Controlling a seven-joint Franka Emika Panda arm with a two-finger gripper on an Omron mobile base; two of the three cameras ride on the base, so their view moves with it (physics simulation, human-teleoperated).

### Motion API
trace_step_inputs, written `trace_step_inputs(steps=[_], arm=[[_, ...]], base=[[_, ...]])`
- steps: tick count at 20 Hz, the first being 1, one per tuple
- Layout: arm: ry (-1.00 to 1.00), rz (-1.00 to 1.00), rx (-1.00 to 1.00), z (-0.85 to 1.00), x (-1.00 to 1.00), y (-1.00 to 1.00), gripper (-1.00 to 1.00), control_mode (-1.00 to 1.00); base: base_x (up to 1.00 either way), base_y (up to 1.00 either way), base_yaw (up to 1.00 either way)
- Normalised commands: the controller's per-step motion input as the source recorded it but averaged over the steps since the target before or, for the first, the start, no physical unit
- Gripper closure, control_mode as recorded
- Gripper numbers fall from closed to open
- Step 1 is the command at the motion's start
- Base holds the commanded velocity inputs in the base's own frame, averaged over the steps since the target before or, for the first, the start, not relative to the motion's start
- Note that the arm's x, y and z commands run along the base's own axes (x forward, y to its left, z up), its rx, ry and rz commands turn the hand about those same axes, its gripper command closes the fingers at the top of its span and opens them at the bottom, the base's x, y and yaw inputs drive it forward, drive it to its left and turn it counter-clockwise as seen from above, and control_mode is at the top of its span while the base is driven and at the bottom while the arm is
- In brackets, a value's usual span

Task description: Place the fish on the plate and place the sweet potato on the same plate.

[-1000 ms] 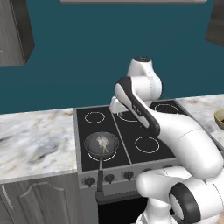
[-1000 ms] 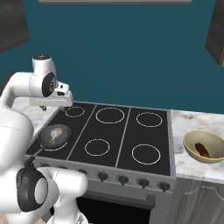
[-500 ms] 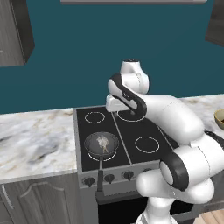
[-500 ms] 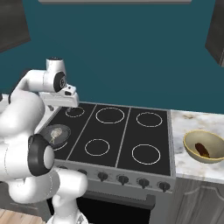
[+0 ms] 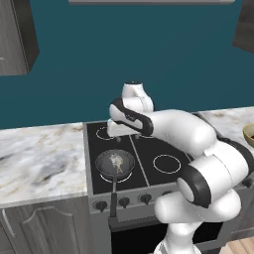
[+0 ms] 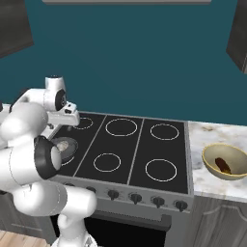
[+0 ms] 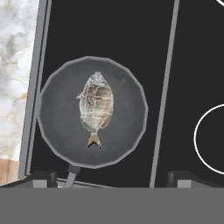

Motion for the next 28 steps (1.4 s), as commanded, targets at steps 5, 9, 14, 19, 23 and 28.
trace_step_inputs(steps=[5,9,14,19,23,28], arm=[[0.01,0.0,0.0,-0.29,0.09,0.18,-1.0,-1.0],[0.02,0.0,0.0,-0.26,0.3,0.28,-1.0,-1.0],[0.06,0.0,0.0,-0.21,0.42,0.18,-1.0,-1.0],[0.01,-0.03,0.0,-0.14,0.39,0.1,-1.0,-1.0],[0.0,-0.03,0.0,-0.23,0.06,0.0,-1.0,-1.0],[0.04,-0.02,0.0,-0.47,-0.15,0.0,-1.0,-1.0]], base=[[0.0,0.0,0.0],[0.0,0.0,0.0],[0.0,0.0,0.0],[0.0,0.0,0.0],[0.0,0.0,0.0],[0.0,0.0,0.0]])
